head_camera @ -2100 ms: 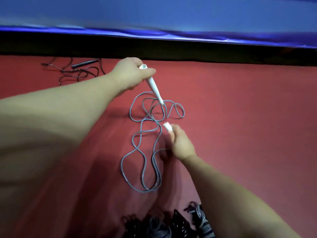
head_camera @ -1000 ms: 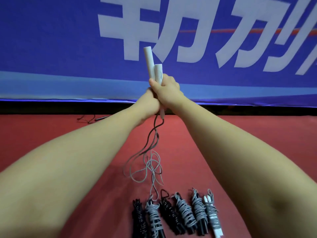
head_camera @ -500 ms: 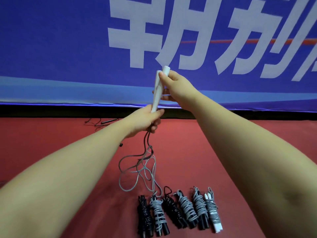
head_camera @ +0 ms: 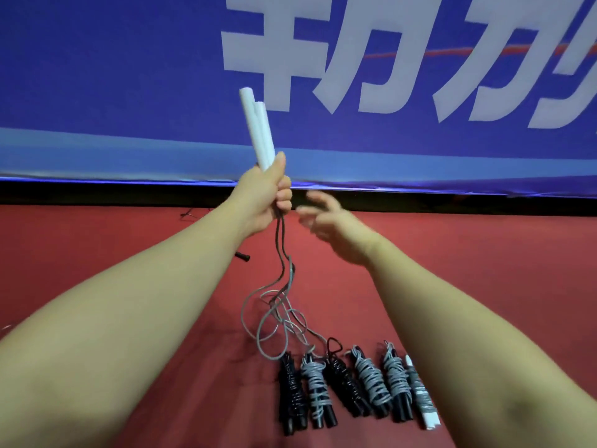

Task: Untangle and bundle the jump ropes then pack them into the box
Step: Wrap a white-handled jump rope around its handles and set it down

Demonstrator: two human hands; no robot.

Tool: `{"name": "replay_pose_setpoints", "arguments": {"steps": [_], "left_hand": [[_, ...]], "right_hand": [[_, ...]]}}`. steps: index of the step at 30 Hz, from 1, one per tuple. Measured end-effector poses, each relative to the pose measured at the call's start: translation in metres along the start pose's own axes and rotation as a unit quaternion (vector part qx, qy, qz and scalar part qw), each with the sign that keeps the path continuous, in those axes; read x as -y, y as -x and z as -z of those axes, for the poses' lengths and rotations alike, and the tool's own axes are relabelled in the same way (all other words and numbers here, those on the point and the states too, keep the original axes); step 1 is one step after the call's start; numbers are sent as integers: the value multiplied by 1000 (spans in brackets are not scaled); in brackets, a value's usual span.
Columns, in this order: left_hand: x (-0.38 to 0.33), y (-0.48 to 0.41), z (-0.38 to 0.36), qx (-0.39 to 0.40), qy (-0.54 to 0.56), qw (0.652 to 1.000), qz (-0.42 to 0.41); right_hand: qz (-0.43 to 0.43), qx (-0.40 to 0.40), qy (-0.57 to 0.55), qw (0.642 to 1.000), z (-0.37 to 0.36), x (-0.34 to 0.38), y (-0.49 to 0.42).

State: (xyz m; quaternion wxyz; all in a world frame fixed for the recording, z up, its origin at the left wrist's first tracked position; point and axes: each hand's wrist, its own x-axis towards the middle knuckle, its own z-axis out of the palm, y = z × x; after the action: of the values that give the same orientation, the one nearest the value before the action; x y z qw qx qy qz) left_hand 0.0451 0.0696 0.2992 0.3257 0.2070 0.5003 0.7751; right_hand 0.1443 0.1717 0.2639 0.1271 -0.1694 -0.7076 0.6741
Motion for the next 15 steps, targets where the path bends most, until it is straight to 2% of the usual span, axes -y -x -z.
{"name": "replay_pose_setpoints", "arguments": {"steps": [3,5,7,9,13,14,15], "left_hand": [[-18,-8,-7,13,33,999,17],[-23,-12,-8,23,6,999,20],[-30,-19,4,12,-39,999,14],[-39,-25,35,-32,-61,998,7],[-56,-29,104,-122,-51,991,-1],[-54,-29,109,-122,-42,992,5],[-50,-29,106,-110,-30,993,12]], "right_hand": [[-67,117,159,978,-24,-42,-9],[-62,123,296,945,-28,-55,-23],[-57,57,429,900,-6,-63,-38],[-94,-22,520,849,35,-63,-42],[-211,-101,694,681,103,-61,-24],[-221,-128,703,664,105,-63,-21],[-213,-134,690,678,100,-65,-20]]}}
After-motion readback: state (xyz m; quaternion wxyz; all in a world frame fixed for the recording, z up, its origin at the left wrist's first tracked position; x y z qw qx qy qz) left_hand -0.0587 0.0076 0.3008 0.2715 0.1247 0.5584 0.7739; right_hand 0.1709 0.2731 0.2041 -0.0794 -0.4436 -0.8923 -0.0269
